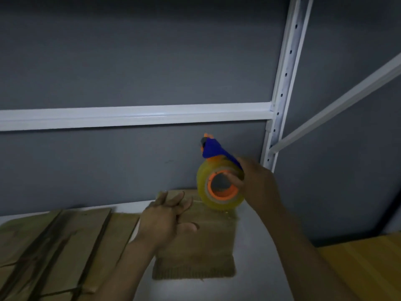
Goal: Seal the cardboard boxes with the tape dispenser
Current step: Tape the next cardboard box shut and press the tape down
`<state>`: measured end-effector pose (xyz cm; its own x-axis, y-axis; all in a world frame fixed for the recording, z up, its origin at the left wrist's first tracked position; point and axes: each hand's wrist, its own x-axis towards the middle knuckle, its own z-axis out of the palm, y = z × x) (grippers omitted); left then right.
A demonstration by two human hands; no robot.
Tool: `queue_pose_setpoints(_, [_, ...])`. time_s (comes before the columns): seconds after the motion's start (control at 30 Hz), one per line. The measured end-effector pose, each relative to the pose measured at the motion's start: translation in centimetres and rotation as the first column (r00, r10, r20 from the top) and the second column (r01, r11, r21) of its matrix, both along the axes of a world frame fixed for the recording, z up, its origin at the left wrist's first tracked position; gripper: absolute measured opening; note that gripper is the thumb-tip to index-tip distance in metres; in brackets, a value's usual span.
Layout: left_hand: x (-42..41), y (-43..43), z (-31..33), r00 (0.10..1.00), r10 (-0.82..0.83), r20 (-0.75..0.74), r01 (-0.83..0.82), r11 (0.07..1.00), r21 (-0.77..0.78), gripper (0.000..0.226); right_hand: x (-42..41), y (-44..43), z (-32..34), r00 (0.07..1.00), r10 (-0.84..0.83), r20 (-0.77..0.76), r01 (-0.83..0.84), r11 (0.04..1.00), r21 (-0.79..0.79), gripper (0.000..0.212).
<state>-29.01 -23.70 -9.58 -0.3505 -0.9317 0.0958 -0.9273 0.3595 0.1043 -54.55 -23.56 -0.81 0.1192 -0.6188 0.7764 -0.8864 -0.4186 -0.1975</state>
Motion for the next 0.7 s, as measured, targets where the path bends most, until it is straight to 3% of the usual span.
queue_pose_setpoints(0.07, [0.3,0.0,-0.4,0.998,-0.052,-0.020,0.052,0.999,0.007,0.093,0.5,-0.9,-0.3,0.986,-0.001,-0.166,-0.018,0.993,-0.117,0.045])
queue_pose_setpoints(0.13, [-0.2,0.4,0.6,0.997,-0.070,-0.020,0.068,0.994,-0.087,0.100,0.5,-1.4,-0.5,0.978,0.046,-0.205,-0.071,0.991,-0.118,0.043])
queue_pose_setpoints(0.2, [-1.1,1.1,2.4,0.965,-0.007,-0.262,-0.012,0.997,-0.073,0.104,0.2,-1.8,-0.4,0.973,0.079,-0.215,-0.101,0.991,-0.091,0.044])
queue_pose_setpoints(0.23, [-1.6,1.4,3.6,0.875,0.059,-0.480,-0.071,0.997,-0.007,0.092,0.0,-2.1,-0.2,0.972,0.093,-0.216,-0.109,0.992,-0.064,0.042])
queue_pose_setpoints(0.27, [-2.2,1.4,4.9,0.708,0.124,-0.695,-0.111,0.992,0.064,0.078,-0.1,-2.3,-0.1,0.974,0.125,-0.191,-0.131,0.991,-0.020,0.040])
queue_pose_setpoints(0.3, [-2.7,1.3,6.4,0.468,0.186,-0.864,-0.116,0.982,0.149,0.068,-0.1,-2.5,0.0,0.975,0.171,-0.140,-0.168,0.985,0.037,0.040])
queue_pose_setpoints(0.37, [-3.4,0.9,9.1,0.022,0.329,-0.944,-0.016,0.944,0.329,0.053,-0.1,-3.0,0.2,0.958,0.285,-0.041,-0.276,0.950,0.146,0.043])
queue_pose_setpoints(0.4, [-3.5,0.6,10.0,-0.088,0.381,-0.921,0.033,0.925,0.379,0.048,0.0,-3.3,0.3,0.942,0.335,-0.015,-0.327,0.928,0.178,0.043])
queue_pose_setpoints(0.57, [-3.3,-1.1,11.2,-0.123,0.418,-0.900,0.032,0.908,0.418,0.015,0.1,-4.1,0.5,0.909,0.416,-0.027,-0.393,0.878,0.274,0.050])
queue_pose_setpoints(0.7, [-2.7,-1.2,11.4,-0.089,0.449,-0.889,0.018,0.893,0.449,0.015,-0.2,-4.6,0.2,0.881,0.425,-0.208,-0.327,0.865,0.381,0.074])
